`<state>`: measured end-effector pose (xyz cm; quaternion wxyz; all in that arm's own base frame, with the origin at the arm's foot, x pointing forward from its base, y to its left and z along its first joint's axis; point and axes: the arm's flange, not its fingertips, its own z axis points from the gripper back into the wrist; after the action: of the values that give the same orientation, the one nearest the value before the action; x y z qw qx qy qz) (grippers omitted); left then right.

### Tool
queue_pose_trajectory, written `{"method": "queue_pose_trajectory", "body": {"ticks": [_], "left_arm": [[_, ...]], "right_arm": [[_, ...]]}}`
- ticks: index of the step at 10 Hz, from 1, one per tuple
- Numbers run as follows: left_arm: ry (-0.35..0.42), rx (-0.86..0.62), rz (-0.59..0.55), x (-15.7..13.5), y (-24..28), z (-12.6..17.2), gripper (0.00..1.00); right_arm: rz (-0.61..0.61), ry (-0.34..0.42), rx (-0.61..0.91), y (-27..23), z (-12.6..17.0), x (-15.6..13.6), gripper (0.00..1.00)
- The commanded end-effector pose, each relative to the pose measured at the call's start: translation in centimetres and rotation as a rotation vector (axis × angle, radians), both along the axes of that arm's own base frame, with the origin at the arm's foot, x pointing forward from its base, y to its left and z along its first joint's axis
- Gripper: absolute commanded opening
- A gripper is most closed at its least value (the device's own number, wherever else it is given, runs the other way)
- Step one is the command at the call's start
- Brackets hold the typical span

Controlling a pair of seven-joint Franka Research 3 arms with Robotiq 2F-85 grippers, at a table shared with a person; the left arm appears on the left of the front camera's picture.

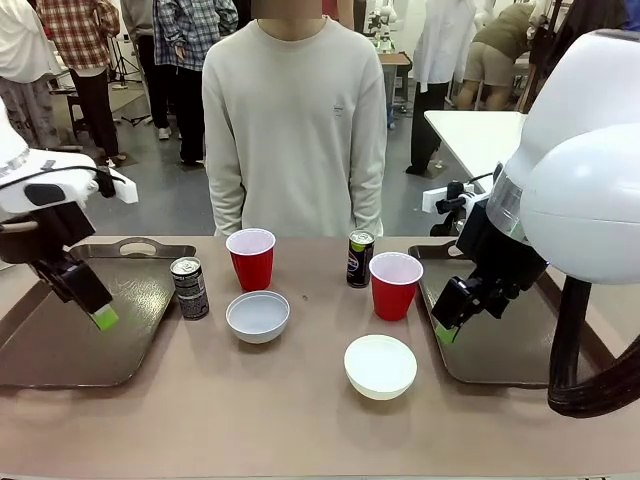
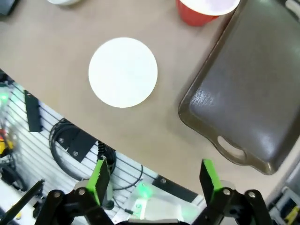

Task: Prepare tableware on both trays.
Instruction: Pick up a Picnic Bowl from the table and place it on a Handle tray.

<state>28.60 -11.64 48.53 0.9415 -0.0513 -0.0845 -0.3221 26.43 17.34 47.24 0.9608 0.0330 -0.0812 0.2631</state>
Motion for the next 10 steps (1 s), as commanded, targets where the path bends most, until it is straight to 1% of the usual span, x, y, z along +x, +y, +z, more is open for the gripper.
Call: {"method": "queue_pose_trajectory", "body": {"ticks": [1, 2, 3, 4, 5, 6, 7, 8, 9, 10], "left_arm": [[0.024, -0.001, -0.013, 0.5, -0.5, -0.9, 1.00], [0.024, -0.001, -0.013, 0.5, -0.5, -0.9, 1.00], [0.024, -0.001, -0.013, 0.5, -0.5, -0.9, 1.00], [0.005, 0.002, 0.001, 0.1, 0.0, -0.1, 1.00], [0.045, -0.036, -0.050, -0.2, 1.1, -0.5, 1.00], [0.071, -0.140, -0.051, -0.8, 3.6, -0.3, 1.00], [0.096, -0.320, -0.051, -0.2, 7.0, -0.1, 1.00], [0.124, -0.471, -0.048, 0.0, 9.4, -0.1, 1.00], [0.161, -0.644, -0.041, 0.3, 11.5, -0.6, 1.00], [0.194, -0.739, 0.006, 0.3, 13.4, -1.3, 1.00]], "right_arm": [[0.025, -0.002, 0.006, 0.2, -1.7, 2.0, 1.00], [0.025, -0.002, 0.006, 0.2, -1.7, 2.0, 1.00], [0.004, 0.001, -0.001, 0.0, -0.3, 0.4, 1.00], [0.015, 0.142, 0.083, -0.9, -2.7, 3.4, 1.00], [0.028, 0.189, 0.186, -2.4, -3.4, 3.7, 1.00], [0.046, 0.203, 0.318, -5.0, -2.9, 2.7, 1.00], [0.038, 0.194, 0.520, -8.8, -1.8, 1.7, 1.00], [-0.002, 0.198, 0.689, -11.6, -1.4, 1.0, 1.00], [-0.045, 0.189, 0.798, -13.8, -1.5, 0.6, 1.00], [-0.068, 0.178, 0.867, -15.1, -1.9, -0.2, 1.00]]}}
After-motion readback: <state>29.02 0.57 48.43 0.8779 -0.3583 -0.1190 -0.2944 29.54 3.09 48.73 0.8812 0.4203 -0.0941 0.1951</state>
